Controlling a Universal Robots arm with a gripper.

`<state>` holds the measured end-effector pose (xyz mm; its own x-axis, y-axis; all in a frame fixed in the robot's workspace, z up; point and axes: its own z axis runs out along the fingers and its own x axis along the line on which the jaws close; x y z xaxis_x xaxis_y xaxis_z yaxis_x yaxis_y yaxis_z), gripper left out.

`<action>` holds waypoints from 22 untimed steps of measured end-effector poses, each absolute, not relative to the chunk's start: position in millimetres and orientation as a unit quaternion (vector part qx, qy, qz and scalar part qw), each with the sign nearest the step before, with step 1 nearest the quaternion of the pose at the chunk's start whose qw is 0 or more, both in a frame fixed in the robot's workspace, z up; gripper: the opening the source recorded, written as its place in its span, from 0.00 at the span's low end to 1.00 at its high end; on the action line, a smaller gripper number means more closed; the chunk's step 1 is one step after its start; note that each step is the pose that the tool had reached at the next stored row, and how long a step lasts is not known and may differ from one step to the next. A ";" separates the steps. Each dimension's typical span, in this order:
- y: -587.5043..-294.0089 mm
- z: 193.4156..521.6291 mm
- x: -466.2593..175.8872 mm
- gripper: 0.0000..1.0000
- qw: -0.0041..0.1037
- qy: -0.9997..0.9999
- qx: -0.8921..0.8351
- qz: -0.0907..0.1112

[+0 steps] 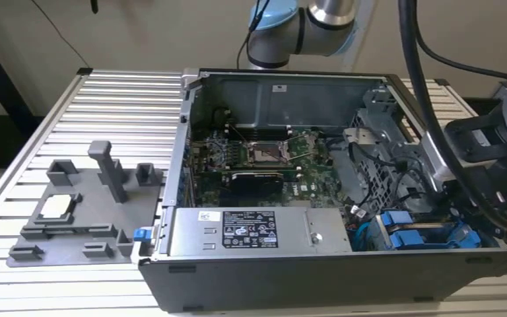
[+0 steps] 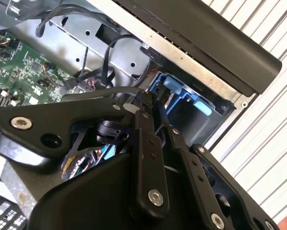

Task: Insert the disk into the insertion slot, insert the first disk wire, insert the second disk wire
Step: 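Insert the first disk wire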

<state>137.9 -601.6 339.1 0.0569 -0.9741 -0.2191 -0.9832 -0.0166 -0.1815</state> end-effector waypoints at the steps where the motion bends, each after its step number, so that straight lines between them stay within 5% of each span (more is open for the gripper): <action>1: -601.6 339.0 138.0 0.19 0.143 0.688 -0.711 0.016; 22: -601.7 332.3 137.8 0.19 0.143 0.697 -0.703 0.014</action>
